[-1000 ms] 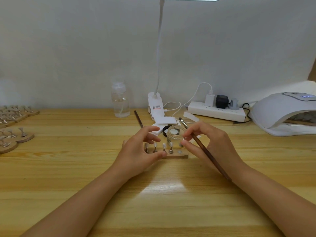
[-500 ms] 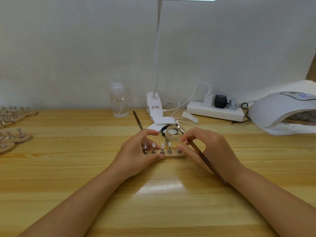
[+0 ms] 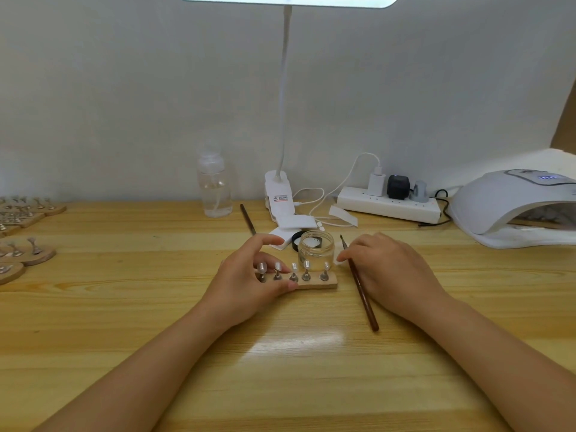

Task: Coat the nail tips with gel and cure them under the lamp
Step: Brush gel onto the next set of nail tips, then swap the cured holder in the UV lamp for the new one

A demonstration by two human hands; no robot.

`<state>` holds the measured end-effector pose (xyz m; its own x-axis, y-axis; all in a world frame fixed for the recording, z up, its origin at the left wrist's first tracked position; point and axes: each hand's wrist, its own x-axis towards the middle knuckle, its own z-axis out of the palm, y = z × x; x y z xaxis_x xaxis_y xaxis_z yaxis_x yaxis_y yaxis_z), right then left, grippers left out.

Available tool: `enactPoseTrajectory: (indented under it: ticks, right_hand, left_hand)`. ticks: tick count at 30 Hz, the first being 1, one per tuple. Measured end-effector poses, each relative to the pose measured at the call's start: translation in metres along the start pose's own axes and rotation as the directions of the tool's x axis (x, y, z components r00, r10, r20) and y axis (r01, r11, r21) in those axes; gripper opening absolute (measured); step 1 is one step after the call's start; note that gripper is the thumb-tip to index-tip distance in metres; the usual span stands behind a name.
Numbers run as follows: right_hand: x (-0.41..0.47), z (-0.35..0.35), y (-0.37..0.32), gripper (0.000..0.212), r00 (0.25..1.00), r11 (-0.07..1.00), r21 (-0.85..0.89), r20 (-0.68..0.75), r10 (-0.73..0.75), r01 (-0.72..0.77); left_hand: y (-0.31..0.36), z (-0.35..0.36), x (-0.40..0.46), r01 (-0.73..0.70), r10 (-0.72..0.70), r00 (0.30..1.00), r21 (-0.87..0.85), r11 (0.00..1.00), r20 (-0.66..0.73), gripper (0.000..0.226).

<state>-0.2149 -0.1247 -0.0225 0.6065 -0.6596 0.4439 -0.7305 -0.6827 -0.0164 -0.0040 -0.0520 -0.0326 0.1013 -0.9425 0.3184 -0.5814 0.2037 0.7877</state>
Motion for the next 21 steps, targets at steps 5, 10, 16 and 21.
enactPoseTrajectory:
  ticks: [5, 10, 16, 21]
  right_hand:
    - [0.0, 0.001, 0.001, 0.039, 0.998, 1.0, -0.023, 0.058, -0.014, 0.015]
    - [0.0, 0.002, 0.005, 0.044, 0.992, 0.982, 0.176, 0.11, 0.055, -0.074]
    - [0.005, -0.005, 0.011, 0.04, 0.975, 0.841, 0.493, 0.135, 0.178, -0.222]
    - [0.005, -0.02, 0.026, 0.029, 0.931, 0.778, 0.525, 0.295, 0.215, -0.346]
  left_hand:
    - [0.002, -0.001, -0.001, -0.015, 0.015, 1.0, 0.001, 1.0, -0.006, 0.051]
    - [0.007, 0.0, -0.003, -0.061, 0.062, 0.997, 0.011, 0.998, -0.043, 0.049]
    - [0.018, 0.001, -0.007, -0.111, 0.113, 0.988, 0.016, 0.994, -0.107, 0.05]
    - [0.042, 0.003, -0.009, -0.142, 0.134, 0.981, -0.048, 0.989, -0.143, 0.049]
